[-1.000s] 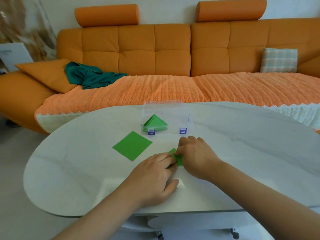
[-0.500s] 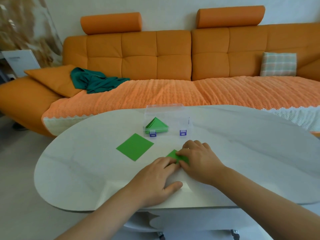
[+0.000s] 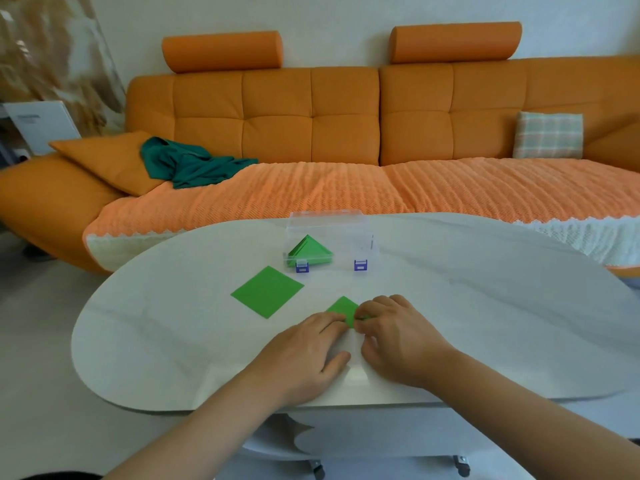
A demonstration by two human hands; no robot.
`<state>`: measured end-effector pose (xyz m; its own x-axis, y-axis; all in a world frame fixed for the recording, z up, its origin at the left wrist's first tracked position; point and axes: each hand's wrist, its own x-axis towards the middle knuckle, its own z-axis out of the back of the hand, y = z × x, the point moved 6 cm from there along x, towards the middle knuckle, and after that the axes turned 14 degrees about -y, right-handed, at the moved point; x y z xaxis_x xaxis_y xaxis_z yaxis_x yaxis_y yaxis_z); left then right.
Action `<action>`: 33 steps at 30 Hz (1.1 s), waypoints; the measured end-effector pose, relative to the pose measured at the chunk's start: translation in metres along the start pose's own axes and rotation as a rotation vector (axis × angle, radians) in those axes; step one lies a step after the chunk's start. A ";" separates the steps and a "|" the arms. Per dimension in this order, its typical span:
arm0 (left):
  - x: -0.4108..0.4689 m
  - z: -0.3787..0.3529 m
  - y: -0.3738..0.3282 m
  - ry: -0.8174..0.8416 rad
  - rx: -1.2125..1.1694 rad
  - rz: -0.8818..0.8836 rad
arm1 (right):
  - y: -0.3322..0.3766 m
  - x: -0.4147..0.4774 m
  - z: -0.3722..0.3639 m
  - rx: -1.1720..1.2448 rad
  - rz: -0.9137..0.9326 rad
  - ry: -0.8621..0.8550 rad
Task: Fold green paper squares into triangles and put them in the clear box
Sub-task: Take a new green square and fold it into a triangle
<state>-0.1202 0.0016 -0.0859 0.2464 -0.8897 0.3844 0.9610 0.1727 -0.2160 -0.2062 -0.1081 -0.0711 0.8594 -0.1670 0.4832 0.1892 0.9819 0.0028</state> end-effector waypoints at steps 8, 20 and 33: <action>-0.016 0.018 0.012 0.002 0.154 0.042 | 0.000 -0.006 -0.001 0.000 -0.051 0.013; -0.030 0.026 0.027 -0.057 0.158 0.132 | -0.003 -0.005 -0.001 -0.007 -0.090 0.067; -0.011 0.002 0.012 0.017 0.035 0.123 | 0.013 0.005 -0.014 0.009 -0.015 0.135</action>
<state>-0.1116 0.0141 -0.0911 0.3604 -0.8678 0.3420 0.9277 0.2951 -0.2289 -0.1924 -0.0978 -0.0810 0.9130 -0.1911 0.3604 0.1986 0.9799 0.0167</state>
